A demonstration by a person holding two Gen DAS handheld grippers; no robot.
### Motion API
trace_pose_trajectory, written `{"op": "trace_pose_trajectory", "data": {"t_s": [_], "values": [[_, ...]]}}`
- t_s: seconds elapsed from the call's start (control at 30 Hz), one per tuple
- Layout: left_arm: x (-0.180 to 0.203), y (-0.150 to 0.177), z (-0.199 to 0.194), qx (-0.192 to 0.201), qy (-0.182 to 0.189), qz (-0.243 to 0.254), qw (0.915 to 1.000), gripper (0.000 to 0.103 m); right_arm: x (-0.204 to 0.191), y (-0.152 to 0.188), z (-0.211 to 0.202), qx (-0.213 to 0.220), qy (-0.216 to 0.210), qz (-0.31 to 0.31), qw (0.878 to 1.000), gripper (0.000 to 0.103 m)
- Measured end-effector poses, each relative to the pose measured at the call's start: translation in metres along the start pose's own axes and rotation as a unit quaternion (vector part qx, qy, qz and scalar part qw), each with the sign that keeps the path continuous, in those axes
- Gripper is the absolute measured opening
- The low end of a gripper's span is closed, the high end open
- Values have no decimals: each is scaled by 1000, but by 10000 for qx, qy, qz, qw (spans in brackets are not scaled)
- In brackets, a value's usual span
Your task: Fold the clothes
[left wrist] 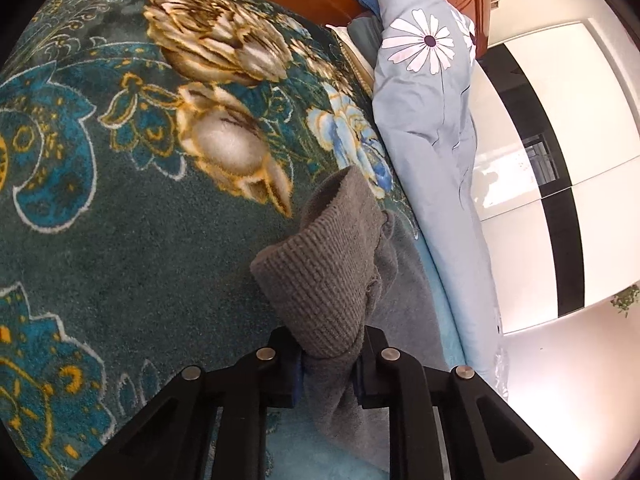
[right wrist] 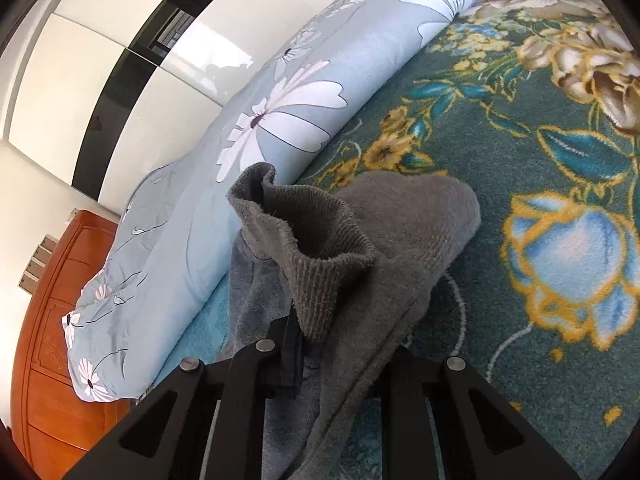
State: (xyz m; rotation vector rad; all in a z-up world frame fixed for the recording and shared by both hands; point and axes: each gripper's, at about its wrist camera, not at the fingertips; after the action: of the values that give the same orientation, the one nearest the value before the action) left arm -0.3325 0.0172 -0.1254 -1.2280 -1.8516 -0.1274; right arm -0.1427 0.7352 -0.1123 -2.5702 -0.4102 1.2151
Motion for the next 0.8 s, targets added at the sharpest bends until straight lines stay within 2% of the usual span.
{"op": "trace_pose_trajectory", "data": {"t_s": [0.17,0.3,0.43,0.57,0.67,0.73,0.8], "values": [[14,-26,-40,147,311,435,9985,18,-20,13,-62,-115,-628,-506,9967,14],[-5,-36,-77,253,385,797,9958,18,-1,54,-121,-409,-1022,-783,9908,14],[-55,-31,-94,-1,290,834,9961,18,50,96,-154,-902,-1021,-628,9887,14],[-96,-4,-108,-192,267,632,9975,18,93,122,-168,-1176,-895,-353,9884,14],[-112,5,-105,-282,244,382,9986,19,113,128,-166,-1298,-870,6,9877,14],[-119,9,-103,-370,221,249,9988,25,121,128,-163,-1415,-891,238,9856,15],[-117,11,-104,-530,170,272,9981,26,122,129,-169,-1420,-856,232,9859,16]]}}
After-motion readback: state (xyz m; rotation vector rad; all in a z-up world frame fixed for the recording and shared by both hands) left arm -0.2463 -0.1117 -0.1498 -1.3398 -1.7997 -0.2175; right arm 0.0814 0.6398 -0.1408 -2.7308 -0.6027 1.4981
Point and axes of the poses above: each gripper's, at about its wrist camera, not at the fingertips, and z roughly the way its jaws point, x to its right, y to its underside, and after that the axes turned 6 degrees about z, right-handed
